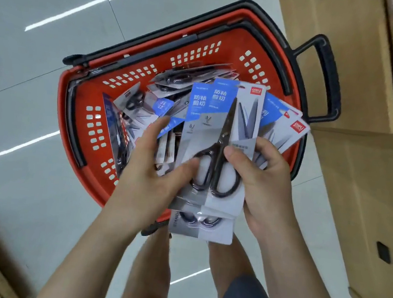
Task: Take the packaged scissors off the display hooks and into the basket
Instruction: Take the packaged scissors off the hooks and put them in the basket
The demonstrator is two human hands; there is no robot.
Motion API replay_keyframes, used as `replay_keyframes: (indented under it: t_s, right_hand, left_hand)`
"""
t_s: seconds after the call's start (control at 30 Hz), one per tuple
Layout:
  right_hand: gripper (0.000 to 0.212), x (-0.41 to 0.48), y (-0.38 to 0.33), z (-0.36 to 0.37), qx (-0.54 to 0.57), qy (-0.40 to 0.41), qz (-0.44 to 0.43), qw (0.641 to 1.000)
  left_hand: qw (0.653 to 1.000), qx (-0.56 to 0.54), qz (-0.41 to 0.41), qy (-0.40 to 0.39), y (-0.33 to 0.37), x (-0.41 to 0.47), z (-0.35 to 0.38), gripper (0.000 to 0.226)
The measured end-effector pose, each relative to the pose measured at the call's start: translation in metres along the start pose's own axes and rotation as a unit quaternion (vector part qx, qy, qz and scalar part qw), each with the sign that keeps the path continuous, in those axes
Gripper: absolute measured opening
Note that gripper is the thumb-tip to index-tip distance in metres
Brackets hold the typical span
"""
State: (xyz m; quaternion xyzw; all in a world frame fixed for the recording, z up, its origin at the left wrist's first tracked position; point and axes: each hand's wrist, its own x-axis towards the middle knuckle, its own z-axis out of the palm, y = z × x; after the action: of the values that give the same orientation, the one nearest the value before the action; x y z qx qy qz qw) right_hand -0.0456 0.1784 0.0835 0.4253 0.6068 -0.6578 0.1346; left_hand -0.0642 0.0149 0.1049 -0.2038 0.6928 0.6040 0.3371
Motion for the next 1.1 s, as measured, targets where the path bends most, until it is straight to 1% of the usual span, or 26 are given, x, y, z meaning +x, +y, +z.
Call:
replay_keyframes:
  t_s: [0.03, 0.07, 0.1, 0.17, 0.23, 0.3, 0.37, 0.4, 0.47, 0.5, 0.57, 0.6, 0.63, 0.67, 0.7, 0.73, 0.8, 0.83, 0.87, 0.9, 0.93, 0.97, 1.0, 1.03, 1.07, 1.1]
  right_hand:
    - [0.021, -0.002, -0.003, -0.001, -0.01, -0.006, -0.015, 1.0]
    - [0.024, -0.004, -0.007, -0.002, -0.021, -0.014, -0.033, 0.999]
    - [0.026, -0.007, -0.012, -0.003, -0.033, -0.021, -0.049, 0.998]
    - [0.031, -0.012, -0.022, -0.008, -0.059, -0.043, -0.076, 0.994]
    - [0.041, -0.021, -0.032, -0.013, -0.079, -0.071, -0.095, 0.99]
    - [0.051, -0.033, -0.044, -0.017, -0.063, -0.076, -0.115, 0.988]
    - [0.056, -0.044, -0.057, -0.023, -0.035, -0.076, -0.128, 0.988]
    - [0.057, -0.049, -0.061, -0.028, -0.018, -0.074, -0.13, 0.989]
    - [0.063, -0.062, -0.073, -0.039, 0.033, -0.062, -0.133, 0.989]
    - [0.069, -0.068, -0.079, -0.045, 0.053, -0.063, -0.139, 0.987]
    - [0.082, -0.082, -0.085, -0.056, 0.08, -0.071, -0.152, 0.983]
    - [0.086, -0.088, -0.087, -0.06, 0.081, -0.066, -0.15, 0.983]
    - [0.087, -0.095, -0.091, -0.063, 0.071, -0.051, -0.146, 0.985]
    - [0.085, -0.102, -0.093, -0.065, 0.051, -0.027, -0.145, 0.988]
    - [0.079, -0.11, -0.095, -0.066, 0.034, 0.006, -0.146, 0.989]
    - [0.069, -0.118, -0.095, -0.066, 0.029, 0.044, -0.145, 0.988]
    - [0.048, -0.138, -0.097, -0.064, 0.066, 0.11, -0.132, 0.983]
    - [0.039, -0.149, -0.097, -0.064, 0.091, 0.131, -0.127, 0.979]
    - [0.033, -0.162, -0.096, -0.064, 0.105, 0.148, -0.127, 0.975]
    - [0.031, -0.176, -0.097, -0.065, 0.111, 0.156, -0.133, 0.972]
    - [0.032, -0.19, -0.097, -0.068, 0.114, 0.159, -0.141, 0.97]
    - [0.039, -0.204, -0.099, -0.073, 0.123, 0.154, -0.148, 0.969]
    - [0.05, -0.216, -0.098, -0.078, 0.134, 0.147, -0.154, 0.968]
    - [0.065, -0.228, -0.097, -0.085, 0.148, 0.141, -0.158, 0.966]
    - [0.078, -0.239, -0.094, -0.093, 0.162, 0.144, -0.159, 0.963]
    - [0.086, -0.25, -0.091, -0.101, 0.173, 0.153, -0.158, 0.96]
  left_hand:
    - [0.998, -0.022, -0.042, -0.033, 0.003, 0.004, 0.007, 0.067]
    - [0.993, -0.066, -0.075, -0.066, 0.007, 0.006, 0.013, 0.063]
    - [0.986, -0.107, -0.096, -0.083, 0.013, 0.007, 0.018, 0.058]
    - [0.981, -0.142, -0.108, -0.076, 0.025, 0.005, 0.021, 0.054]
    - [0.984, -0.127, -0.106, -0.066, 0.036, -0.001, 0.021, 0.053]
    - [0.99, -0.079, -0.102, -0.059, 0.049, -0.009, 0.023, 0.045]
    - [0.993, -0.038, -0.098, -0.052, 0.064, -0.021, 0.03, 0.038]
    - [0.994, -0.027, -0.095, -0.049, 0.072, -0.027, 0.033, 0.039]
    - [0.995, -0.013, -0.087, -0.046, 0.086, -0.04, 0.037, 0.048]
    - [0.995, -0.006, -0.085, -0.045, 0.092, -0.045, 0.038, 0.053]
    - [0.996, 0.007, -0.078, -0.047, 0.105, -0.056, 0.041, 0.055]
    - [0.996, 0.007, -0.068, -0.052, 0.111, -0.061, 0.042, 0.052]
    - [0.997, 0.008, -0.055, -0.062, 0.116, -0.067, 0.044, 0.042]
    - [0.997, 0.011, -0.038, -0.071, 0.122, -0.072, 0.045, 0.029]
    - [0.996, 0.019, -0.022, -0.083, 0.126, -0.077, 0.046, 0.02]
    - [0.995, 0.026, -0.01, -0.095, 0.131, -0.081, 0.046, 0.017]
    - [0.992, 0.035, 0.003, -0.124, 0.143, -0.09, 0.044, 0.015]
    - [0.989, 0.033, 0.004, -0.146, 0.147, -0.096, 0.044, 0.021]
    - [0.985, 0.027, 0.005, -0.169, 0.15, -0.104, 0.043, 0.032]
    - [0.983, 0.026, 0.004, -0.181, 0.154, -0.111, 0.044, 0.045]
    - [0.984, 0.026, 0.008, -0.178, 0.158, -0.12, 0.047, 0.055]
    - [0.984, 0.026, 0.014, -0.173, 0.163, -0.128, 0.05, 0.061]
    - [0.985, 0.025, 0.02, -0.17, 0.165, -0.135, 0.055, 0.063]
    - [0.985, 0.024, 0.024, -0.172, 0.166, -0.141, 0.06, 0.058]
    - [0.984, 0.024, 0.026, -0.177, 0.166, -0.147, 0.067, 0.049]
    - [0.983, 0.022, 0.026, -0.183, 0.167, -0.154, 0.075, 0.04]
